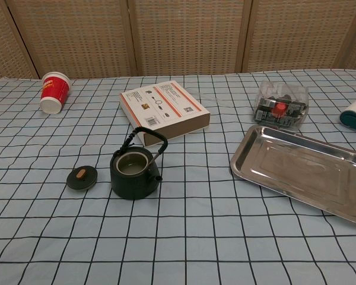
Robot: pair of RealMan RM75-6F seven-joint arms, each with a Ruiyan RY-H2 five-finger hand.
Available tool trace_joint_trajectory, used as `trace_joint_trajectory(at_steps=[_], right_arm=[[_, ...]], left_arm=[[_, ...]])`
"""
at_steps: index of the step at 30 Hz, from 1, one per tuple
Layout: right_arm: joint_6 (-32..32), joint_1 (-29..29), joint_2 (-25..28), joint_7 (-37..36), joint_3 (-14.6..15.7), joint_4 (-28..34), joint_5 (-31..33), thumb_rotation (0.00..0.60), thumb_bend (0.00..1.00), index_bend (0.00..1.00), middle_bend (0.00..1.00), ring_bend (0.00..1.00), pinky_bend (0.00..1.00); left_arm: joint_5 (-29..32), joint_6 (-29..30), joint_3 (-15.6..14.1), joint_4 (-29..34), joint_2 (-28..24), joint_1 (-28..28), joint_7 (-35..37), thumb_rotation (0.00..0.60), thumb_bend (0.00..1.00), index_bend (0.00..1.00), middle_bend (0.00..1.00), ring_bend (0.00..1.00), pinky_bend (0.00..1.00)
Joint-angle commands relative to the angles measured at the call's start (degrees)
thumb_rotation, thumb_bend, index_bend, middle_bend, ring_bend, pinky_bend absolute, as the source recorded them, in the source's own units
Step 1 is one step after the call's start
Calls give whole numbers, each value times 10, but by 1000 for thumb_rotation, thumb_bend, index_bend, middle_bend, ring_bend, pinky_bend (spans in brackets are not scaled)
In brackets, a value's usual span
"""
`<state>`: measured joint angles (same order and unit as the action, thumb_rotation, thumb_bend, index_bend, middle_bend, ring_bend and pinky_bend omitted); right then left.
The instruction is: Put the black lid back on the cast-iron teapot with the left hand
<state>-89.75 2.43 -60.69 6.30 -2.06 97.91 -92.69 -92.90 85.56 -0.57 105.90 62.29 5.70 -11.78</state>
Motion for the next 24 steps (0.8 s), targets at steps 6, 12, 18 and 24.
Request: trace_joint_trajectory(at_steps=[6,12,18,24], right_arm=[[3,1,1,-3,0,1,2,600,0,0,0,0,0],[1,0,4,-14,-4,2,10,600,0,0,0,0,0],[11,3,5,-22,-9,-2,23,600,0,0,0,0,0],[21,8,5,-37,-15,-9,40,600,0,0,0,0,0]], left_arm=[[3,-9,0,-2,0,4,7,600,0,0,0,0,0],[30,-75,14,-12,18,43,1,600,0,0,0,2,63],[80,-201,58,-11,55,136,-49,600,0,96,125,157,285],[187,-326,92,-34,109,225,-124,600,0,136,165,190,320]])
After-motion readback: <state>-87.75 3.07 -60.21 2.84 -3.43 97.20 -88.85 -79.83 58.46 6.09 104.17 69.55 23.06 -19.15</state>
